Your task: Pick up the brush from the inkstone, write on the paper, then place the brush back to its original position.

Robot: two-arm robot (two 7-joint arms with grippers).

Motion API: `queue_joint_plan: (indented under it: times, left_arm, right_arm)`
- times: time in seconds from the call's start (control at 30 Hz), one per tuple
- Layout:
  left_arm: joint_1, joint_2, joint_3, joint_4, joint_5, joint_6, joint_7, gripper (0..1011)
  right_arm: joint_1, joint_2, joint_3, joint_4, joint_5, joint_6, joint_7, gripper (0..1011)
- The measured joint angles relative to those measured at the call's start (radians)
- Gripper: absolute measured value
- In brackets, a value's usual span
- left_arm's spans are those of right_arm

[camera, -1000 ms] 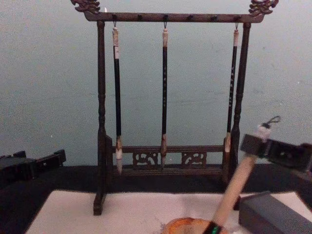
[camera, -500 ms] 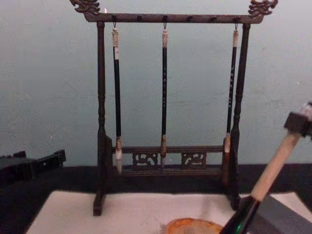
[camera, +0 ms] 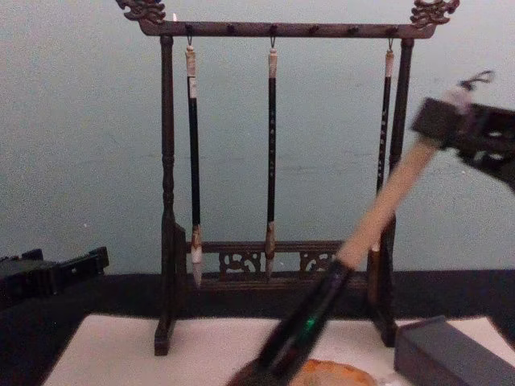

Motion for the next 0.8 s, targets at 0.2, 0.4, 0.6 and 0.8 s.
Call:
queue_joint_plan:
  times: [0.2, 0.4, 0.6, 0.8]
  left_arm:
    - [0.000, 0.000, 0.000, 0.000, 0.000, 0.000, 0.000, 1002]
    - [0.000, 0.000, 0.000, 0.000, 0.000, 0.000, 0.000, 1002]
    - [0.000, 0.000, 0.000, 0.000, 0.000, 0.000, 0.000, 1002]
    - [0.000, 0.000, 0.000, 0.000, 0.000, 0.000, 0.000, 1002]
  right_arm:
    - [0.041, -0.034, -0.076, 0.033, -0.036, 0.029, -0.003, 170]
    - [0.055, -0.046, -0.102, 0.080, -0.050, 0.044, -0.018, 170]
    - [0.056, -0.046, -0.103, 0.124, -0.054, 0.051, -0.032, 170]
    - [0.040, -0.035, -0.079, 0.142, -0.045, 0.046, -0.036, 170]
